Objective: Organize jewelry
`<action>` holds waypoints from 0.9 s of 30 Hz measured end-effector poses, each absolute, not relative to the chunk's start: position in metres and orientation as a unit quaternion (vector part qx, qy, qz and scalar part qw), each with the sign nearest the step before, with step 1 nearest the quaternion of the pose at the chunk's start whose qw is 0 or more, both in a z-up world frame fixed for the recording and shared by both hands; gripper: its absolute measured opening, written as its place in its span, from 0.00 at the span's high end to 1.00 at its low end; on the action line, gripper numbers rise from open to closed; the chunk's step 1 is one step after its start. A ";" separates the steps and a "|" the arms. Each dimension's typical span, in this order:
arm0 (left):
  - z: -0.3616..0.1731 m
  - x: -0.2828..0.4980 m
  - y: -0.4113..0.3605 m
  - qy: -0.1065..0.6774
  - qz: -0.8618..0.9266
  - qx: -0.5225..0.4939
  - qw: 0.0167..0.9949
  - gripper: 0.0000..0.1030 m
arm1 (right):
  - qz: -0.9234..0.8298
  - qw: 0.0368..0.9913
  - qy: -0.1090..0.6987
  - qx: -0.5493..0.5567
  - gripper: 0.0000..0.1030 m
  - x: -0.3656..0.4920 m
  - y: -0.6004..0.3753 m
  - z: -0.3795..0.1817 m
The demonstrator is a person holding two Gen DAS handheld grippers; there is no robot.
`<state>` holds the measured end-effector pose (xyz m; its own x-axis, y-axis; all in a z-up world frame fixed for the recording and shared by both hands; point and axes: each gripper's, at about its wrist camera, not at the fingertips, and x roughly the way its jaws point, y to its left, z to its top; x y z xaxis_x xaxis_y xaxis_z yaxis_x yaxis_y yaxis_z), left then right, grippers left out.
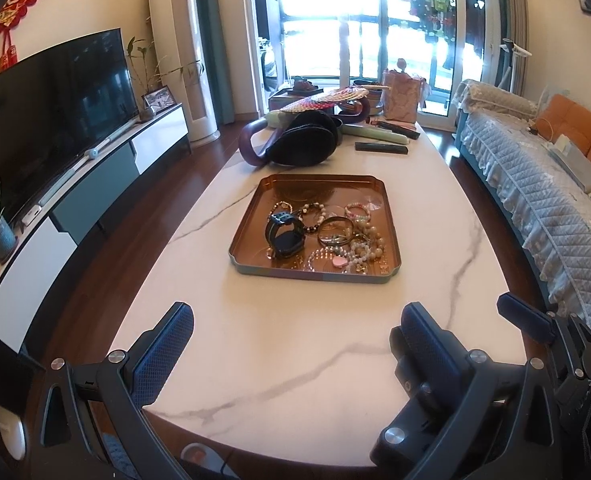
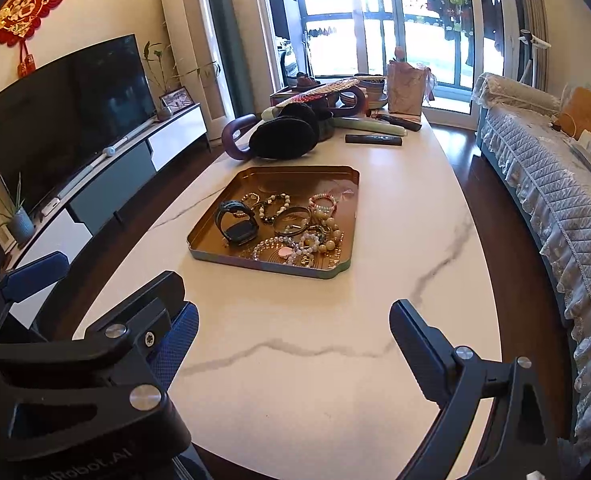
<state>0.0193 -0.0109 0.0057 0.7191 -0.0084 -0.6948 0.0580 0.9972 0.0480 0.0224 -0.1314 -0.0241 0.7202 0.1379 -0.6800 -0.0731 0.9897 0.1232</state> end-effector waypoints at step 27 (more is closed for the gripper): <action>0.003 0.020 -0.013 0.378 -0.020 0.034 0.925 0.00 | 0.064 0.924 0.374 0.048 0.07 0.021 -0.132 -0.028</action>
